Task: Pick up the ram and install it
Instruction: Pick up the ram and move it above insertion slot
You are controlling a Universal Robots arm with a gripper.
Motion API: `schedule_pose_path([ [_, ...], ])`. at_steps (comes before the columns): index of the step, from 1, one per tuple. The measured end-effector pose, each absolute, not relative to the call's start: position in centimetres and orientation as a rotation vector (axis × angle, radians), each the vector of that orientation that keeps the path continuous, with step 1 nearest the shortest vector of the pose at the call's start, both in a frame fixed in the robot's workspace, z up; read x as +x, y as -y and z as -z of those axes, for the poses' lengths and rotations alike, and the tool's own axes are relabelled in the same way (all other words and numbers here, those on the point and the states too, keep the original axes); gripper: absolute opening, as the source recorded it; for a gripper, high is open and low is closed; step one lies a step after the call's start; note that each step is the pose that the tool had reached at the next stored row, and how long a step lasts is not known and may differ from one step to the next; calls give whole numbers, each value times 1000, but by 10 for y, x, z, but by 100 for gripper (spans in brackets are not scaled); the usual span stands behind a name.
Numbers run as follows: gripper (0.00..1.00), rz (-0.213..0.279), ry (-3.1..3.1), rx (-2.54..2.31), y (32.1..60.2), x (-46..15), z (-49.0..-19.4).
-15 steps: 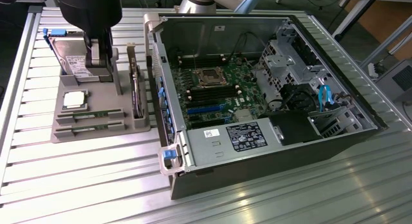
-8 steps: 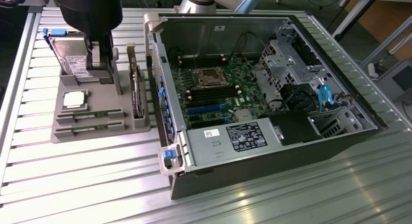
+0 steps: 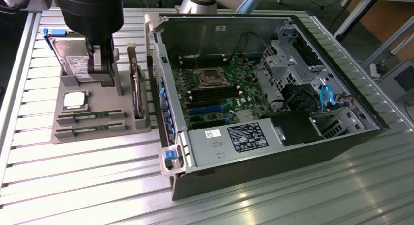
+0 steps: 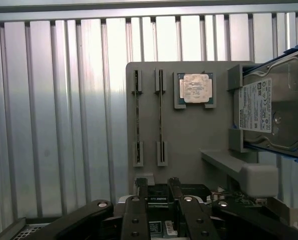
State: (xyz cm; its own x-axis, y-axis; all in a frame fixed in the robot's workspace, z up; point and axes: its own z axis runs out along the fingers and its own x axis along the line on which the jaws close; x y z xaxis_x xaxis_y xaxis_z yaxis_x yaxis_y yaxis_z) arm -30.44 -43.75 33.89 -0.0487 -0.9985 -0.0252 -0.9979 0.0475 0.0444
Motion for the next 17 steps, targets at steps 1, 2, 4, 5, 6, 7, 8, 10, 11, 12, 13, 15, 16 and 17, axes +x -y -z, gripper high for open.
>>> schedule_pose_path([
  [1, 30, 78, 2265, 2158, 438, -304, -339],
  [2, 30, 78, 2265, 2158, 438, -304, -338],
  [4, 30, 78, 2265, 2158, 438, -304, -337],
  [5, 30, 78, 2265, 2158, 438, -304, -337],
  [6, 30, 78, 2265, 2158, 438, -304, -336],
  [7, 30, 78, 2265, 2158, 438, -304, -336],
  [8, 30, 78, 2265, 2158, 438, -304, -336],
  [10, 30, 78, 2265, 2158, 438, -304, -335],
  [11, 30, 78, 2265, 2158, 438, -304, -334],
  [12, 30, 78, 2265, 2158, 438, -304, -334],
  [13, 30, 78, 2265, 2158, 438, -304, -334],
  [15, 30, 78, 2265, 2158, 438, -304, -333],
  [16, 30, 78, 2265, 2158, 438, -304, -333],
  [17, 30, 78, 2265, 2158, 438, -304, -332],
])
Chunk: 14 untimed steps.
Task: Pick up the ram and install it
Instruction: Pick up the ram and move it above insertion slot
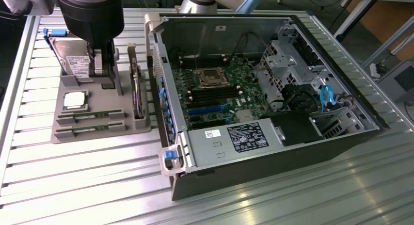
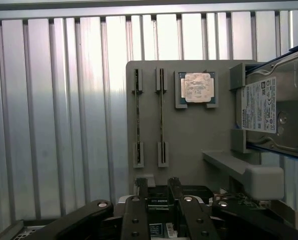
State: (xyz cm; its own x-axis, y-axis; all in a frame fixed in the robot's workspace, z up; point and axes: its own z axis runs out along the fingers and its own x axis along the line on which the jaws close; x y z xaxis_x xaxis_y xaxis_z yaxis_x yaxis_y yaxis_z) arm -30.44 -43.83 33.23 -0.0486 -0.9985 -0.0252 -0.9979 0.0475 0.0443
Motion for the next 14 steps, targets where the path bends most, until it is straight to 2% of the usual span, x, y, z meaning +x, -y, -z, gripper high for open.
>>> schedule_pose_path([
  [14, 30, 78, 2265, 2158, 439, -304, -327],
])
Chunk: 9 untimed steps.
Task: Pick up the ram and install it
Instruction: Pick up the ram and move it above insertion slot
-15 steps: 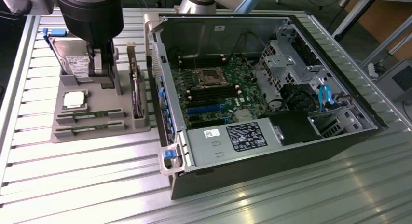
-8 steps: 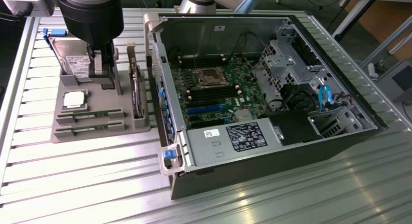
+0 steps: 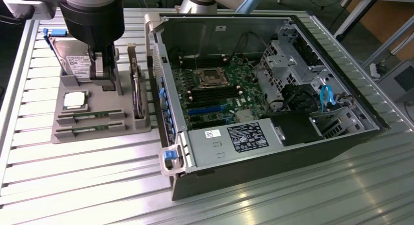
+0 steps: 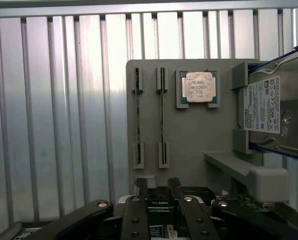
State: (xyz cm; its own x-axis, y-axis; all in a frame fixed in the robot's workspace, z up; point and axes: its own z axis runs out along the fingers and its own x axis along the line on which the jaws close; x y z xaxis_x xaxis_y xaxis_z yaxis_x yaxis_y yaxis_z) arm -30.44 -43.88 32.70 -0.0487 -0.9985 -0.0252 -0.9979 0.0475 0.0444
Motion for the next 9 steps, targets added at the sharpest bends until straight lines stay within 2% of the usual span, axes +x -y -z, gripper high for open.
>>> schedule_pose_path([
  [9, 30, 78, 2265, 2158, 439, -304, -324],
])
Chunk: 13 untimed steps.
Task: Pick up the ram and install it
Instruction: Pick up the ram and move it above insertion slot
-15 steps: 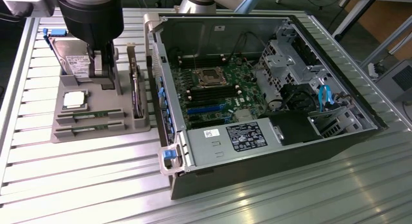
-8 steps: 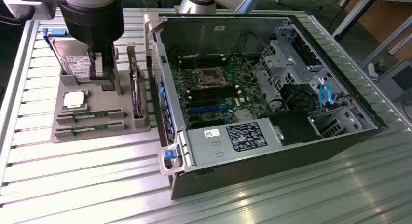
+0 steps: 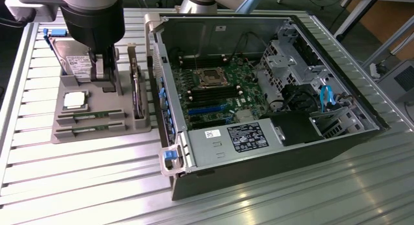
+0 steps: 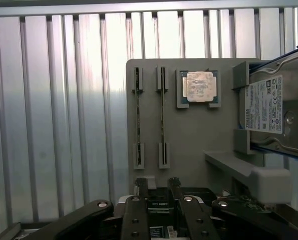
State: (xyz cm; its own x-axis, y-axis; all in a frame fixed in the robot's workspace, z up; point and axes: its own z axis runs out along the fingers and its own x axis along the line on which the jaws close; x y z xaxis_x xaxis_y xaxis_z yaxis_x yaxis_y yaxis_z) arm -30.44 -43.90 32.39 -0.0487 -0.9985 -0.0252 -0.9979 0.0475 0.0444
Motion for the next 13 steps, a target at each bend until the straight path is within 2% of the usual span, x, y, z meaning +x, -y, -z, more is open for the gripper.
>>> schedule_pose_path([
  [13, 30, 78, 2265, 2158, 440, -305, -317],
])
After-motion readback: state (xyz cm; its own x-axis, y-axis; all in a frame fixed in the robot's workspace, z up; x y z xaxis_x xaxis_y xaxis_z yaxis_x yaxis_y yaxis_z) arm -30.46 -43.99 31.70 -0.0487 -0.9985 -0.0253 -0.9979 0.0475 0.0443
